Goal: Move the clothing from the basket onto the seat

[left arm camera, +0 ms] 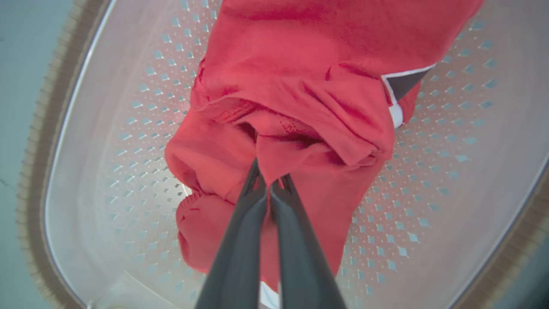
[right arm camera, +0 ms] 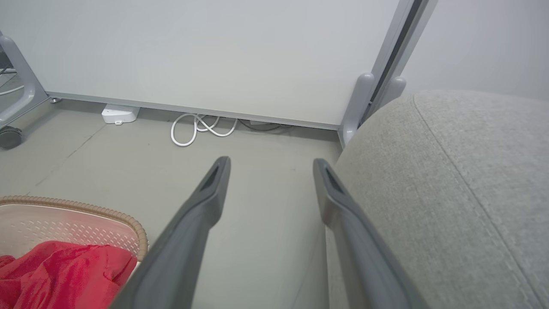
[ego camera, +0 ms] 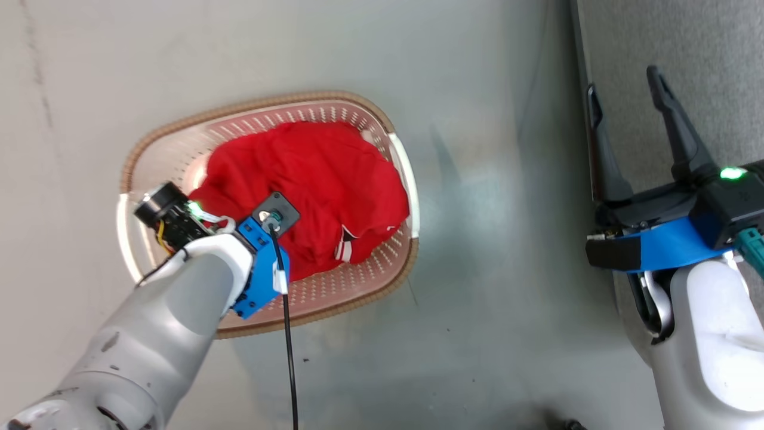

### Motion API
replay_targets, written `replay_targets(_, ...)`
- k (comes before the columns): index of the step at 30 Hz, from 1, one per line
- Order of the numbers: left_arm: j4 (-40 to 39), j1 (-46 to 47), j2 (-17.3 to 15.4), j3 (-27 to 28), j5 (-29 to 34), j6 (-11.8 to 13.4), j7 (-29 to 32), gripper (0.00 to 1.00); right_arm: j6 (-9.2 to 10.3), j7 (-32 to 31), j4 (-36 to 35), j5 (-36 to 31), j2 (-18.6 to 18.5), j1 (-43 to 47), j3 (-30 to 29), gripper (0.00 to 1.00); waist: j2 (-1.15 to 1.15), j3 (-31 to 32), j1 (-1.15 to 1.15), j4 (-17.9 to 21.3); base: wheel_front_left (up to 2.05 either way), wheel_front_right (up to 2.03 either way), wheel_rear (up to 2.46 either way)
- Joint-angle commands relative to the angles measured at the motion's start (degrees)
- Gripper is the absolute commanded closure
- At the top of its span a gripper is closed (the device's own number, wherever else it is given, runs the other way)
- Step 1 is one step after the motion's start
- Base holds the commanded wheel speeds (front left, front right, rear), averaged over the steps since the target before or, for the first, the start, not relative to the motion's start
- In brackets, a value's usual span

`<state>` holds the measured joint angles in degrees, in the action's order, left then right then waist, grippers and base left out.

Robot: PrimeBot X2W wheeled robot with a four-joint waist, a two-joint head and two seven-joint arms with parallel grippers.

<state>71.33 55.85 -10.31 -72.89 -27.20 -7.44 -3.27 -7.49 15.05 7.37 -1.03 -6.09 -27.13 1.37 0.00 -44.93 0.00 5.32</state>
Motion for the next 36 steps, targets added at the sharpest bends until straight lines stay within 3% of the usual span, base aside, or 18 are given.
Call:
replay_targets(1,-0.4,-0.5,0.6,0.1,-0.9,0.0,-1.4,1.00,-0.01,0.2,0.4,-0.1,-0.5,0.9,-0.1,0.00,0.00,2.8,0.00,-1.8,0.00,0.00,0.00)
replay_targets(15,-0.6,-3.9,4.2,2.1,-5.9,0.0,-10.7,1.00,-0.01,0.2,2.4,0.5,-1.5,5.8,-0.8,0.00,0.00,15.7,0.00,-5.4,0.00,0.00,0.00)
replay_targets(21,-3.1,-4.6,4.6,4.9,-7.6,1.2,-11.9,1.00,-0.01,0.2,3.2,0.7,-1.6,8.5,-1.1,0.00,0.00,20.8,0.00,-6.7,0.00,0.00,0.00)
replay_targets(29,-16.5,-7.3,1.6,12.3,-6.2,5.3,-12.0,1.00,-0.01,0.2,4.0,1.0,-1.2,11.8,-1.1,0.00,0.00,27.2,0.00,-7.5,0.00,0.00,0.00)
replay_targets(36,-25.2,-10.0,-0.1,19.0,-4.6,7.2,-12.0,1.00,-0.01,0.2,4.5,1.3,-0.9,14.1,-1.4,0.00,0.00,31.5,0.00,-7.7,0.00,0.00,0.00)
